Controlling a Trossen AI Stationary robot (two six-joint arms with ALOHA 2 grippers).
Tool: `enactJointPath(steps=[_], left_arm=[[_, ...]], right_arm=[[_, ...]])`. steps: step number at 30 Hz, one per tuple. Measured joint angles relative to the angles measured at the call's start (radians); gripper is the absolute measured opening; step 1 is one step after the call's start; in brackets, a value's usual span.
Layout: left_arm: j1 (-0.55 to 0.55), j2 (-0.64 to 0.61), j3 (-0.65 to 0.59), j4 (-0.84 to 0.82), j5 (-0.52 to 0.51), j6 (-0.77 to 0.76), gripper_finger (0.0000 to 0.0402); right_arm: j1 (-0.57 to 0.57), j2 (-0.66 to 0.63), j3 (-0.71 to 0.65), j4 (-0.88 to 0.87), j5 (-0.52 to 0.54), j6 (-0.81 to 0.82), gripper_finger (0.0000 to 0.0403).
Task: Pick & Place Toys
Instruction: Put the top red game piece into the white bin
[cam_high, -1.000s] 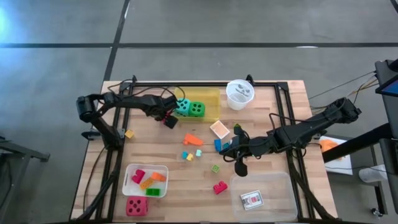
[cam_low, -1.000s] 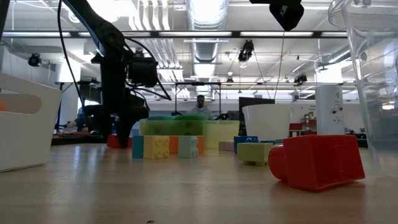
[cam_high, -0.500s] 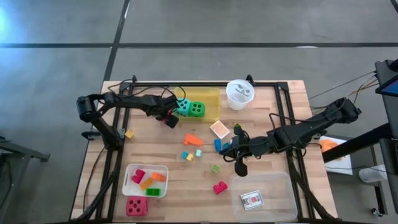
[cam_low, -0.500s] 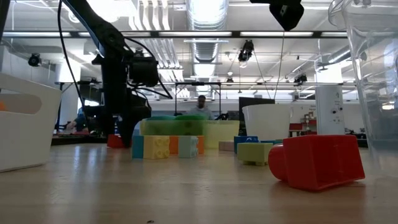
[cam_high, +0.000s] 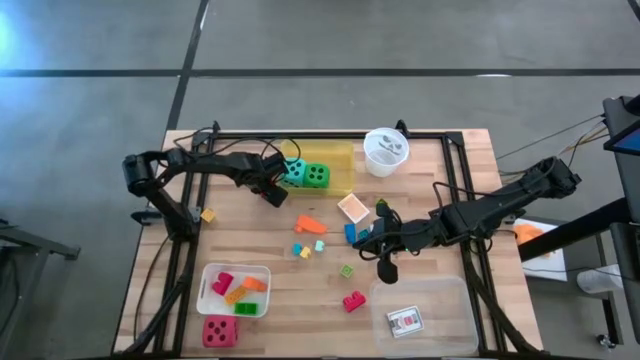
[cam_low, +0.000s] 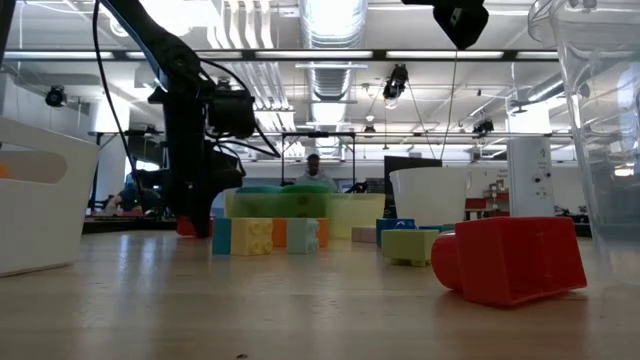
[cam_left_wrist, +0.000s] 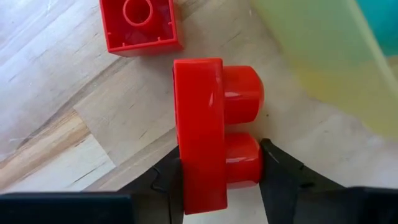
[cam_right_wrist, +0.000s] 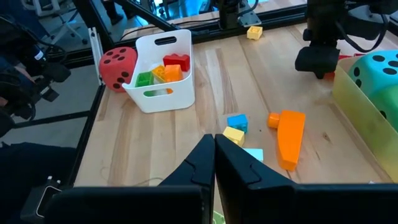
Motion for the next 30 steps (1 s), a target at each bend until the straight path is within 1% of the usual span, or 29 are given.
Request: enactJointPath(steps=[7,14,20,26,27,30], left_arm=[[0.0,-0.004,0.004,-0.031,0.017,0.007,0.014],[-0.002,-0.037,0.015,-0.129,0.026,0.021,0.014],[-0.031,-0.137,0.016,-0.203,0.025,0.026,0.014],[-0.118,-0.284,0.018,-0.294,0.032,-0.016,0.0136],[-0.141,-0.31,0.018,-0.31,0.038,-0.031,0.0132],[-0.223,-0.386,0.018,-0.351,0.056,-0.096,0.0094]], right_arm=[[0.0,0.0,0.0,0.0,0.0,0.0,0.0009],[0.0,0.0,0.0,0.0,0.0,0.0,0.0009],[0.0,0.0,0.0,0.0,0.0,-0.001,0.0009],[0.0,0.0,0.0,0.0,0.0,-0.006,0.0009],[0.0,0.0,0.0,0.0,0.0,-0.007,0.0009],[0.0,0.0,0.0,0.001,0.0,-0.012,0.0009]])
